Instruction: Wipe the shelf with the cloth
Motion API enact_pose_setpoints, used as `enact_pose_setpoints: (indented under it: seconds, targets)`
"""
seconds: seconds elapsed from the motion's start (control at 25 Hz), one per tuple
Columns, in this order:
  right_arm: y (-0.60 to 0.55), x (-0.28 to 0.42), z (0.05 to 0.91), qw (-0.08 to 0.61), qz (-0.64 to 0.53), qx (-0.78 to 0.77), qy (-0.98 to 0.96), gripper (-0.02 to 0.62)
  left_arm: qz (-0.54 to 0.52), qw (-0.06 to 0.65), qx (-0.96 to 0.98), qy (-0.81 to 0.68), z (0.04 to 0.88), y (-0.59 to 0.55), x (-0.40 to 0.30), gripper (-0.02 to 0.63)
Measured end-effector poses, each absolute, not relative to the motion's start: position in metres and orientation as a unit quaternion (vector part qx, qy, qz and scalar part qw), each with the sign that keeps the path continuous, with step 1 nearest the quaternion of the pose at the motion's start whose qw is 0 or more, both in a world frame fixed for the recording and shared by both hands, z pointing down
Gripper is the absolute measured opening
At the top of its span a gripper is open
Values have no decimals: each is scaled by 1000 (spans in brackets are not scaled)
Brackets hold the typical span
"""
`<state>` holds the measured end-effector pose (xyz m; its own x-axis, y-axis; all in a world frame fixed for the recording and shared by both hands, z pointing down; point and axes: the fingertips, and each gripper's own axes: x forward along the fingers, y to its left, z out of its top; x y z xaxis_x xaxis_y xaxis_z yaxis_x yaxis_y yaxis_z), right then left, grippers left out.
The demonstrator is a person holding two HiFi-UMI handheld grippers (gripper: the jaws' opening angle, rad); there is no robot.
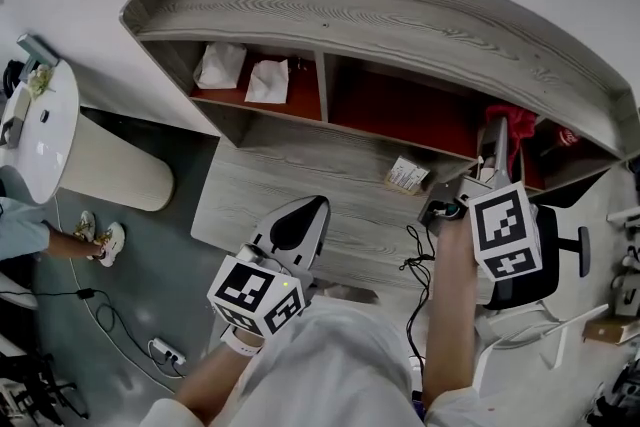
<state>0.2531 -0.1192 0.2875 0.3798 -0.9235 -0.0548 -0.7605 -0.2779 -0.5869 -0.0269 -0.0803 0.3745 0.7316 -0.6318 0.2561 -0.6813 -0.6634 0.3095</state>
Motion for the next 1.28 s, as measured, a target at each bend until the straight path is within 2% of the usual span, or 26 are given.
enact_pose_setpoints:
  seconds: [0.2, 0.32, 0.56, 1.04, 1.28]
  targets:
    - [-128, 230, 283, 183, -104, -767, 606, 164, 61, 199, 909, -362, 376, -82, -24, 6]
    - [-127, 231, 314, 115, -110, -773, 614, 164, 60, 199, 910, -359, 376, -84, -22, 6]
    - [-127, 244, 378, 28, -126, -786, 605, 164, 68, 203, 910, -355, 380, -84, -20, 6]
    - [-138, 248, 423, -71, -92, -816, 566, 164, 77, 204, 908, -356, 386, -88, -16, 6]
    - [-153, 228, 436, -113, -125, -801, 575, 161, 76, 205, 907, -359, 385, -91, -19, 6]
